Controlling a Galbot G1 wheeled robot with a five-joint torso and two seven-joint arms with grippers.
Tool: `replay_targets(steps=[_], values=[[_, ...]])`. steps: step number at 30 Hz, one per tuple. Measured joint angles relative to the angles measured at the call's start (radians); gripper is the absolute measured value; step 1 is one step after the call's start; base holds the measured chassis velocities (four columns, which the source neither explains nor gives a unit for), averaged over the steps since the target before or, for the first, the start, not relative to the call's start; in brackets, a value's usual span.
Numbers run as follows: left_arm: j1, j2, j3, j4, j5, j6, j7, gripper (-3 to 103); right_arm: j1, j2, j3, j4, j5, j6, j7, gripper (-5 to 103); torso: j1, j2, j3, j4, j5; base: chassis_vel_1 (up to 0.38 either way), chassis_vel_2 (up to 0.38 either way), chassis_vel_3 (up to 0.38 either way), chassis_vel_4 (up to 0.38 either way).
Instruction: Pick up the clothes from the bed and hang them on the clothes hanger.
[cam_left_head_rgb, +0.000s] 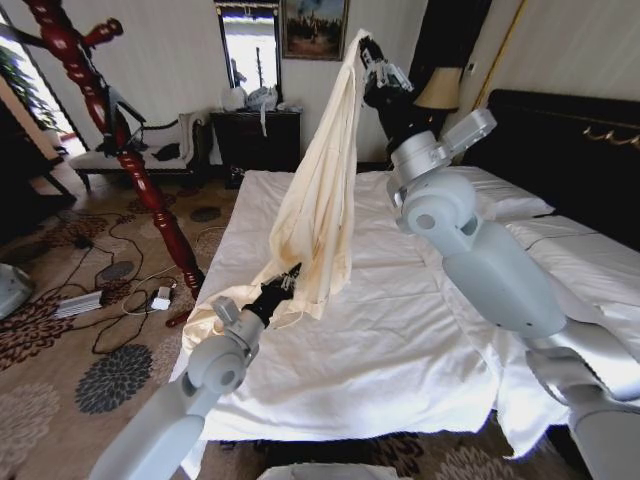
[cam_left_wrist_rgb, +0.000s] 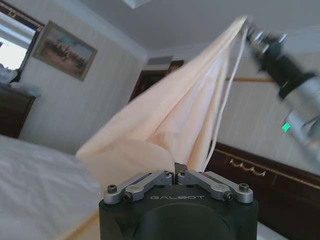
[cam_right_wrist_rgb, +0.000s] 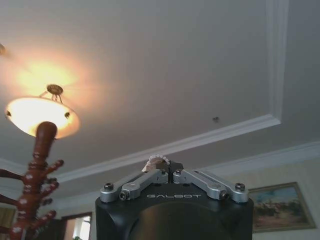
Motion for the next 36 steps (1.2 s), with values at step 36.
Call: replay_targets(steps=[36], values=[[-0.482,0.376,-0.471,0.14,-0.678,-0.018,0.007,0,-0.153,-0.079,-0.033,0.024,-0.019,0.061,-0.114,0,0.0,0.0,0.0,0.0,0.0002,0.0,0.0,0.0,0.0]])
